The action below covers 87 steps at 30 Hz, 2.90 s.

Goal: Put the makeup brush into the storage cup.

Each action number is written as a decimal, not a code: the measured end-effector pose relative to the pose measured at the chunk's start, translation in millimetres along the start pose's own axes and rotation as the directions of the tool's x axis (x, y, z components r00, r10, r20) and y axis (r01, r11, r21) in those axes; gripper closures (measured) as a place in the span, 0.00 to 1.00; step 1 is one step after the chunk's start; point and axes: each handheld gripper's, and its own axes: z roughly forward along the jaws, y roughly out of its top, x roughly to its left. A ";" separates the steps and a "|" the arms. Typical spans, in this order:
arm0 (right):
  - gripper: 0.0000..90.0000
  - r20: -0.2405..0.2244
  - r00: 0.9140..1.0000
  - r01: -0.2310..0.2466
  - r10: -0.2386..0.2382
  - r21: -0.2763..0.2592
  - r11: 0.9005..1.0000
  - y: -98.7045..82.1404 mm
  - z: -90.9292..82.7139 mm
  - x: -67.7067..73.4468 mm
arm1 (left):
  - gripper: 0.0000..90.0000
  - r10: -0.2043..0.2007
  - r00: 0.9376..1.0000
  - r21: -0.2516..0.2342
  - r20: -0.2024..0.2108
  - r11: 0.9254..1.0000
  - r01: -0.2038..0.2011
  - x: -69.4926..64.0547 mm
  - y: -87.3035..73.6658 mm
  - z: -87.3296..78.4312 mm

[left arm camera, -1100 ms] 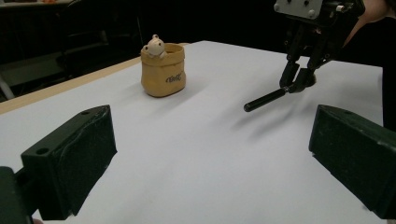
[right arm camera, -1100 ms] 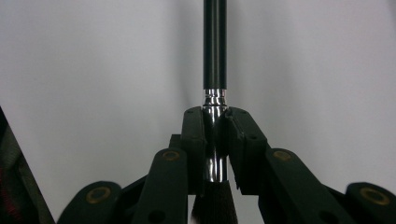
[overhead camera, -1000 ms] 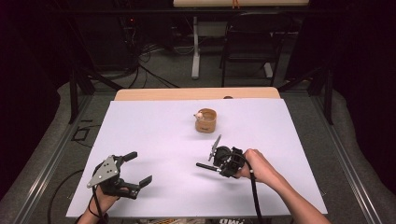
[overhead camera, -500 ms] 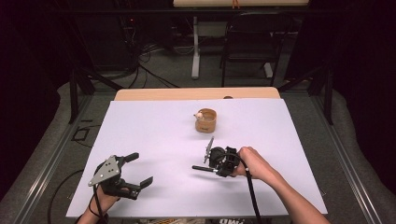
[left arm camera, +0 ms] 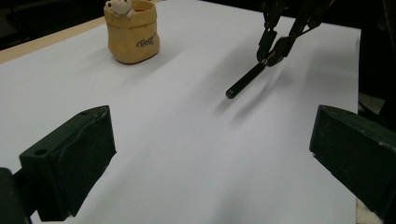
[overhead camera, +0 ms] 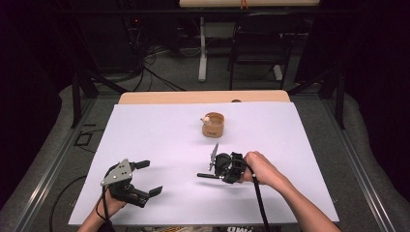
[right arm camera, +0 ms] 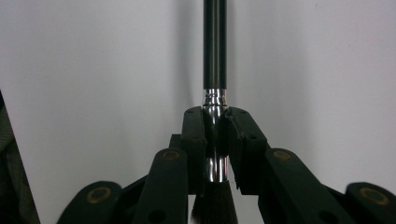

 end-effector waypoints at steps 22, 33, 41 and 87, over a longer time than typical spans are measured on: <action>0.86 0.024 0.996 0.084 -0.084 -0.004 0.996 2.6 -7.2 8.2 | 0.00 0.137 0.989 0.381 0.061 0.912 -0.150 -0.6 52.6 38.6; 0.86 0.035 0.993 0.110 -0.110 -0.007 0.994 3.9 -6.6 12.2 | 0.00 0.203 0.972 0.480 0.117 0.845 -0.235 -9.6 66.3 64.1; 0.86 0.037 0.990 0.136 -0.136 -0.008 0.991 6.0 -5.3 15.5 | 0.06 0.196 0.964 0.518 0.178 0.814 -0.261 -12.3 70.5 79.3; 0.86 0.062 0.978 0.198 -0.197 -0.010 0.980 10.5 -7.9 28.9 | 0.85 0.079 0.921 0.597 0.382 0.739 -0.311 -21.2 67.9 140.0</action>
